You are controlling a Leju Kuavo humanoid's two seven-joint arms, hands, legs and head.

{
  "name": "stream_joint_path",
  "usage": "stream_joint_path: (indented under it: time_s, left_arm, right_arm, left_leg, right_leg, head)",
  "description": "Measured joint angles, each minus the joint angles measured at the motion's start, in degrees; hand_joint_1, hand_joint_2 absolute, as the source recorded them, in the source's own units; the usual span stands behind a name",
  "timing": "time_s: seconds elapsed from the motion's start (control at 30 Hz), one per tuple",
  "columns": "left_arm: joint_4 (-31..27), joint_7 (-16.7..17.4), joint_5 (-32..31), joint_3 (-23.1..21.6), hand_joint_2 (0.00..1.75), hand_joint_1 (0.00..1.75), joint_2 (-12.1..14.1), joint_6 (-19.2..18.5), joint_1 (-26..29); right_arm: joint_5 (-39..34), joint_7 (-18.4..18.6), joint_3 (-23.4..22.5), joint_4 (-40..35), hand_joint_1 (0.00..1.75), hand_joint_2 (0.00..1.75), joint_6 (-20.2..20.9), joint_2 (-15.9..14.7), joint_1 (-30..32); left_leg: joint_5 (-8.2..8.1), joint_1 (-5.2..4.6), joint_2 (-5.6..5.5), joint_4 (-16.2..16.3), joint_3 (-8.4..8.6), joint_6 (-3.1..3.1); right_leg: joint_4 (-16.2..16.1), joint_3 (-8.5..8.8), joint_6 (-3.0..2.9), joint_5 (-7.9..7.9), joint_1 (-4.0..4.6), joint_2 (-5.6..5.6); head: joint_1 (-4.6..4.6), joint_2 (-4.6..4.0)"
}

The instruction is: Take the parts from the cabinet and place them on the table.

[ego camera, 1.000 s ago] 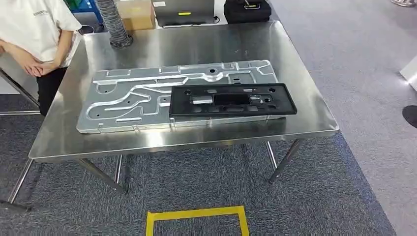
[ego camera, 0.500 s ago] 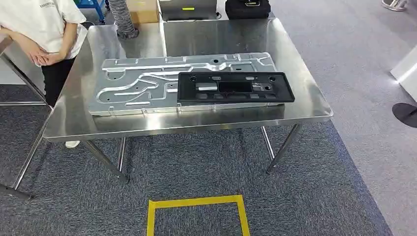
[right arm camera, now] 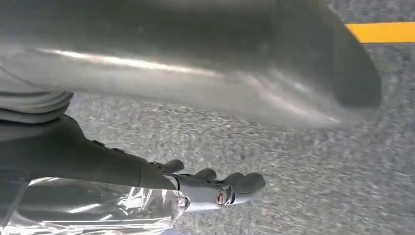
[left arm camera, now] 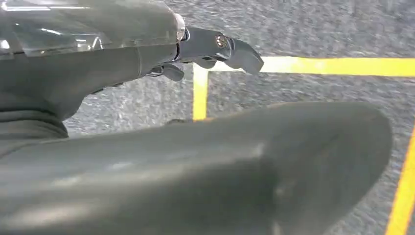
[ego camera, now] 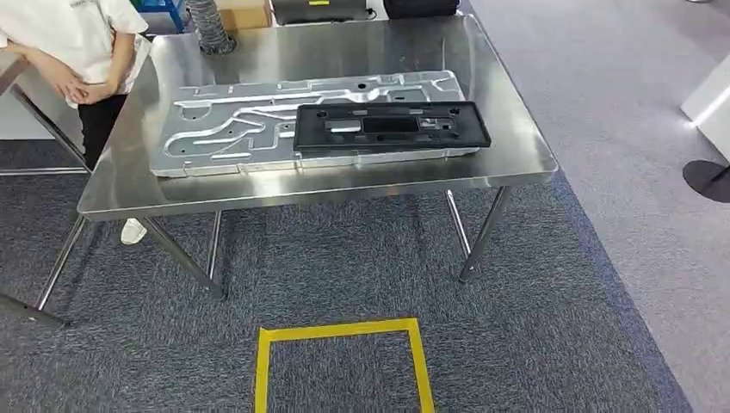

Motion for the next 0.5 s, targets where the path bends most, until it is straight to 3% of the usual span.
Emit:
stream_joint_path:
  time_s: [0.03, 0.07, 0.1, 0.13, 0.2, 0.23, 0.27, 0.3, 0.37, 0.4, 0.43, 0.47, 0.5]
  left_arm:
    - [0.0, 0.0, 0.0, 0.0, 0.0, 0.0, 0.0, 0.0, -0.1]
    - [0.0, 0.0, 0.0, -0.1, 0.0, 0.0, 0.0, 0.0, -0.2]
    - [0.0, -0.1, 0.0, -0.1, 0.0, 0.0, 0.0, 0.0, -0.5]
    - [0.0, -0.2, 0.0, -0.2, 0.0, 0.0, 0.0, 0.0, -0.7]
    - [0.0, -0.4, 0.0, -0.2, 0.0, 0.0, 0.0, 0.0, -0.6]
    - [0.0, -0.5, 0.0, -0.2, 0.0, 0.0, 0.0, 0.0, -0.3]
    - [0.0, -0.5, 0.0, -0.2, 0.0, 0.0, -0.1, 0.0, -0.3]
    - [0.0, -0.6, 0.0, -0.2, 0.0, 0.0, -0.1, 0.0, -0.3]
    - [0.0, -0.6, 0.1, -0.2, 0.0, 0.0, -0.1, 0.0, -0.3]
    - [0.0, -0.6, 0.1, -0.2, 0.0, 0.0, -0.1, 0.0, -0.3]
    - [0.0, -0.6, 0.1, -0.2, 0.0, 0.0, -0.1, 0.0, -0.3]
    - [0.0, -0.6, 0.0, -0.2, 0.0, 0.0, -0.1, 0.0, -0.3]
    - [0.0, -0.6, 0.0, -0.2, 0.0, 0.0, -0.1, 0.0, -0.4]
  right_arm:
    - [0.0, 0.0, 0.0, 0.0, 0.0, 0.0, 0.0, 0.0, 0.0]
    - [0.0, 0.0, 0.1, 0.0, 0.0, 0.0, 0.0, 0.0, -0.1]
    - [0.1, 0.0, 0.2, 0.0, 0.0, 0.0, 0.0, 0.1, -0.1]
    - [0.1, 0.0, 0.2, 0.1, 0.0, 0.0, 0.0, 0.1, 0.0]
    - [0.1, 0.0, 0.2, 0.1, 0.0, 0.0, 0.0, 0.1, -0.1]
    - [0.1, 0.0, 0.2, 0.1, 0.0, 0.0, 0.0, 0.1, 0.1]
    - [0.1, 0.0, 0.2, 0.1, 0.0, 0.0, 0.0, 0.1, 0.0]
    - [0.1, 0.0, 0.2, 0.1, 0.0, 0.0, 0.0, 0.2, 0.1]
    - [0.1, 0.0, 0.2, 0.2, 0.0, 0.0, 0.0, 0.2, 0.3]
    - [0.1, 0.0, 0.2, 0.2, 0.0, 0.0, 0.0, 0.2, 0.2]
    - [0.1, -0.1, 0.2, 0.2, 0.0, 0.0, 0.0, 0.2, 0.1]
    - [0.1, -0.2, 0.2, 0.2, 0.0, 0.0, 0.0, 0.2, 0.1]
    - [0.1, -0.3, 0.2, 0.2, 0.0, 0.0, 0.0, 0.2, 0.2]
  left_leg:
    - [1.74, 0.0, 0.0, -4.0, 3.18, 0.18]
    - [1.58, -0.01, -0.01, -8.9, 6.92, 0.54]
    - [-0.35, -0.43, 0.01, -14.2, 10.17, 0.83]
    - [-1.45, -0.43, -0.04, -16.7, 11.08, 1.13]
    - [-1.11, -0.75, -0.05, -16.4, 10.3, 1.85]
    - [-0.38, -0.55, 0.02, -16.7, 9.93, 2.37]
    - [0.41, -0.14, 0.46, -17.0, 9.42, 2.79]
    - [1.05, -0.15, 0.39, -17.0, 8.69, 3.26]
    - [2.24, -0.22, 0.39, -16.9, 7.18, 3.49]
    - [2.83, -0.31, 0.41, -16.8, 6.35, 3.49]
    - [3.44, -0.33, 0.44, -16.6, 5.48, 3.39]
    - [3.96, -0.33, 0.48, -16.3, 4.52, 3.28]
    - [4.42, -0.32, 0.49, -15.9, 3.73, 3.17]
  right_leg:
    - [0.5, -0.99, 0.16, 0.46, 0.0, 0.0]
    - [1.0, -1.71, 0.37, 0.88, 0.0, 0.01]
    - [1.4, -2.29, 0.74, 1.21, 0.26, 0.01]
    - [1.6, -2.5, 1.1, 1.77, 0.23, -0.14]
    - [1.2, -2.74, 1.73, 3.04, -0.06, -0.26]
    - [1.0, -2.86, 2.19, 3.65, 0.28, -0.2]
    - [1.7, -3.25, 2.41, 2.31, -0.23, 0.22]
    - [3.7, -3.93, 2.67, -1.13, -0.29, 0.29]
    - [11.9, -5.92, 3.08, -8.23, -0.65, 0.35]
    - [16.2, -6.67, 3.24, -10.04, -0.69, 0.35]
    - [18.9, -6.72, 3.38, -9.98, -0.71, 0.35]
    - [19.4, -5.91, 3.39, -8.44, -0.71, 0.35]
    - [17.6, -4.02, 3.31, -6.29, -0.72, 0.36]
  head:
    - [0.0, 0.0]
    - [0.0, 0.0]
    - [-0.02, 0.0]
    - [0.0, 0.0]
    - [0.0, 0.0]
    - [0.0, 0.0]
    - [0.0, 0.0]
    - [0.02, -0.02]
    - [0.0, 0.0]
    - [0.0, 0.0]
    - [0.0, 0.0]
    - [0.0, 0.0]
    - [0.0, 0.0]
